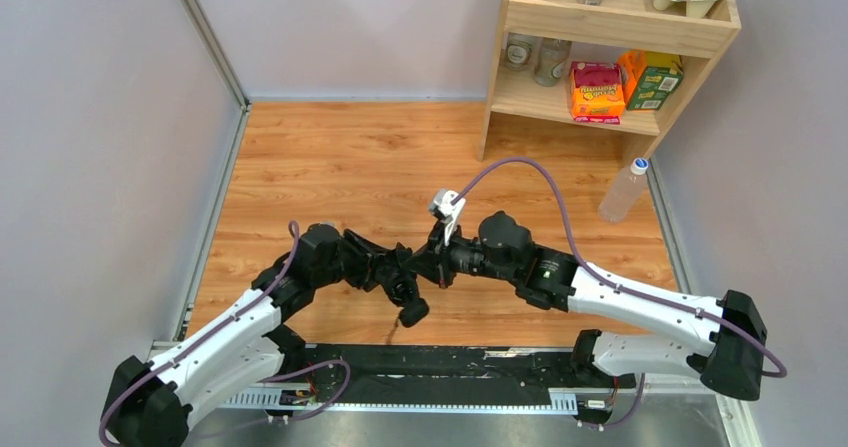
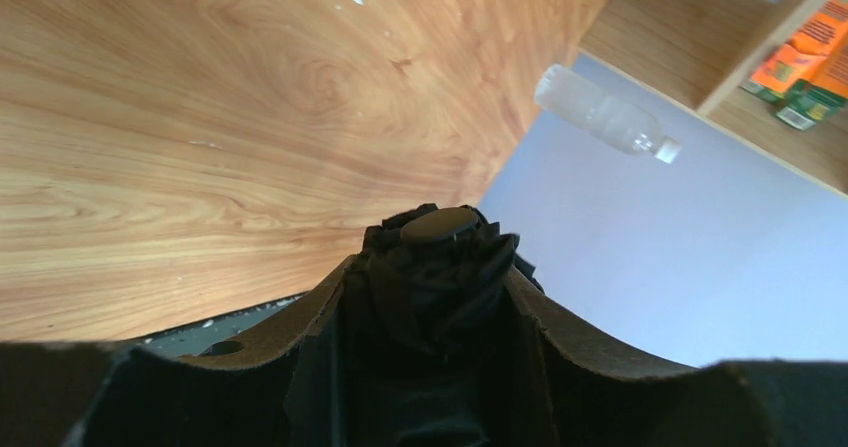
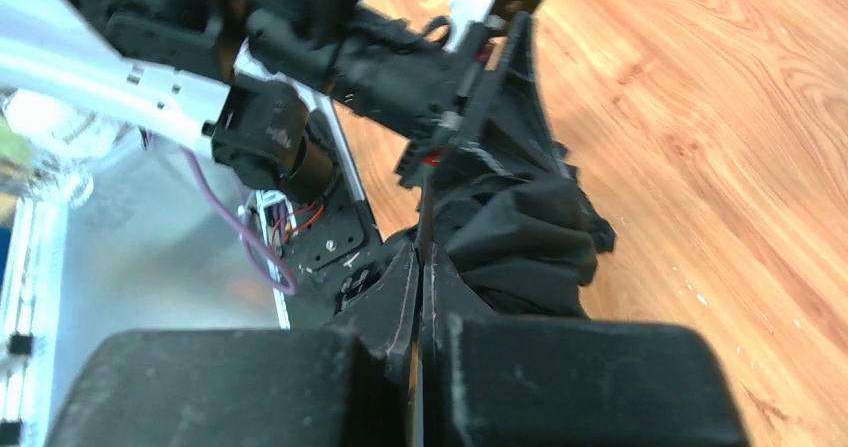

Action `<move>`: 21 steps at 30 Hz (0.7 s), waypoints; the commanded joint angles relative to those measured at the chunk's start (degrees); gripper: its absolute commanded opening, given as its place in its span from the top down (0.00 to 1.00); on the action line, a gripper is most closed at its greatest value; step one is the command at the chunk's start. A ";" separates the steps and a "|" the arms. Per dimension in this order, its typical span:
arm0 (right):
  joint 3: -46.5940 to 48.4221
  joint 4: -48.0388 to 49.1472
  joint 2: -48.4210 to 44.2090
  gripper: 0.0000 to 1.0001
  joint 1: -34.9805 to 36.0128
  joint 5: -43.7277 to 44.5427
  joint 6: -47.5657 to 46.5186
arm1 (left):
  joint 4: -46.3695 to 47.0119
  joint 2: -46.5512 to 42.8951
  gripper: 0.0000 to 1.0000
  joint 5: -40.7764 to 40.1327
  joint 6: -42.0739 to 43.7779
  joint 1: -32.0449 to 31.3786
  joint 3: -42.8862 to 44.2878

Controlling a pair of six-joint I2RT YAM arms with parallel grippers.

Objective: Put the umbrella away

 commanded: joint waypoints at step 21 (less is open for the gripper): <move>3.58 13.03 19.84 1.00 -1.20 9.42 -1.72 | 9.75 2.73 1.00 -37.29 33.86 -10.88 -3.18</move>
